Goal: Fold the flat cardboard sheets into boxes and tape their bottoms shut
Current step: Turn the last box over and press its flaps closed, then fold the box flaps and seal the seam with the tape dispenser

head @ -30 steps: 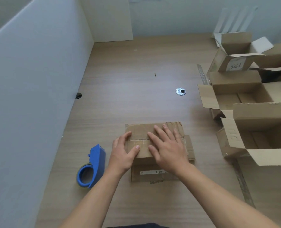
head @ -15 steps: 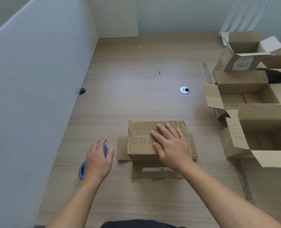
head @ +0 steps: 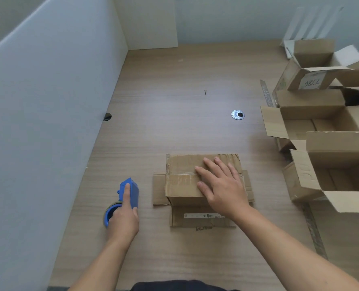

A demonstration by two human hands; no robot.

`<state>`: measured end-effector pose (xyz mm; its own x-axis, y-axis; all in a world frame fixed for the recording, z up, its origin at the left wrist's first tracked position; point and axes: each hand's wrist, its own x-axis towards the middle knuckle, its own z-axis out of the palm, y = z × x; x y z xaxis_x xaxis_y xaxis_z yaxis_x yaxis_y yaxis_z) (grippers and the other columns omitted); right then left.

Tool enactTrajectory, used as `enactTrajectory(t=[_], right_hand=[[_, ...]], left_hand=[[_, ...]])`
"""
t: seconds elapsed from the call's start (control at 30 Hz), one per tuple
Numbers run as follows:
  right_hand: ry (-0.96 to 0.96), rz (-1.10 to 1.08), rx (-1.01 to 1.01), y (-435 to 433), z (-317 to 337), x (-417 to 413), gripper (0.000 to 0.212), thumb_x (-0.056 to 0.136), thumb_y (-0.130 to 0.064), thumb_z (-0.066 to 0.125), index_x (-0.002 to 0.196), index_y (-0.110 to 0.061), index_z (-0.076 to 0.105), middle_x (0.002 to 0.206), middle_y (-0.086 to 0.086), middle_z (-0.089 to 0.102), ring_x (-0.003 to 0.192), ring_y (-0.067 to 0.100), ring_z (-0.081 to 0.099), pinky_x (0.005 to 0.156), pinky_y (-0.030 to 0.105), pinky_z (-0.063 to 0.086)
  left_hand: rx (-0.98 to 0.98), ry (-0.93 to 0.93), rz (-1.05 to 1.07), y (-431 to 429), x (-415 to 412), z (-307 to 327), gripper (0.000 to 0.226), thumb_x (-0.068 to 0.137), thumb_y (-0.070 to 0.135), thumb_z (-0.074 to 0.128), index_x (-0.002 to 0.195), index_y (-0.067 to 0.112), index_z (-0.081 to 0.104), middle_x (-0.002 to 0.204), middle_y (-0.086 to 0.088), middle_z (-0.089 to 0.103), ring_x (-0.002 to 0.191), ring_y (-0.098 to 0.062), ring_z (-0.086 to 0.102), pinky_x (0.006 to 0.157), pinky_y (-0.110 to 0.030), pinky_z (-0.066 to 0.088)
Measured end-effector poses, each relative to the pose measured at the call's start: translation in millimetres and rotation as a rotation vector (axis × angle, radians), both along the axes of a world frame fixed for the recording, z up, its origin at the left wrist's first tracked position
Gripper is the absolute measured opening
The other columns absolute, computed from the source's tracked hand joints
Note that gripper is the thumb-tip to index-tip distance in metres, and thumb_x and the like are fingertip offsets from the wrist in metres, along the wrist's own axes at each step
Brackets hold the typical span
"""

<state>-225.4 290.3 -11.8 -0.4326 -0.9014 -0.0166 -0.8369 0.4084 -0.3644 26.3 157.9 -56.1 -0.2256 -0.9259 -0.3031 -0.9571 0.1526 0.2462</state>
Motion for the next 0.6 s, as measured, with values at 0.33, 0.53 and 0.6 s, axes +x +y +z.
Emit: enactTrajectory(t=[0.33, 0.53, 0.6], right_hand=[[-0.039, 0.006, 0.011, -2, -1, -4, 0.069, 0.086, -0.066, 0.012, 0.147, -0.044, 0.034, 0.160, -0.020, 0.021, 0.151, 0.008, 0.005, 0.119, 0.032, -0.008], [-0.269, -0.038, -0.130, -2, 7, -7, 0.063, 0.089, -0.066, 0.021, 0.146, -0.045, 0.035, 0.153, -0.020, 0.037, 0.148, 0.004, 0.016, 0.119, 0.028, -0.004], [-0.386, -0.062, -0.208, -1, 12, -9, 0.056, 0.093, -0.058, 0.034, 0.146, -0.043, 0.035, 0.149, -0.021, 0.041, 0.145, 0.000, 0.024, 0.122, 0.034, 0.003]], left_hand=[[-0.128, 0.425, -0.010, -22, -24, 63, 0.078, 0.093, 0.025, 0.055, 0.152, 0.053, 0.011, 0.091, -0.006, 0.061, 0.069, -0.024, 0.053, 0.067, -0.036, 0.041], [-0.421, 0.463, -0.606, -28, -40, 102, 0.072, 0.092, 0.023, 0.058, 0.150, 0.048, 0.023, 0.097, 0.002, 0.062, 0.066, -0.026, 0.054, 0.052, -0.035, 0.046], [-0.505, 0.353, -0.834, -32, -43, 101, 0.072, 0.090, 0.029, 0.049, 0.152, 0.050, 0.018, 0.081, 0.000, 0.057, 0.055, -0.026, 0.050, 0.042, -0.032, 0.040]])
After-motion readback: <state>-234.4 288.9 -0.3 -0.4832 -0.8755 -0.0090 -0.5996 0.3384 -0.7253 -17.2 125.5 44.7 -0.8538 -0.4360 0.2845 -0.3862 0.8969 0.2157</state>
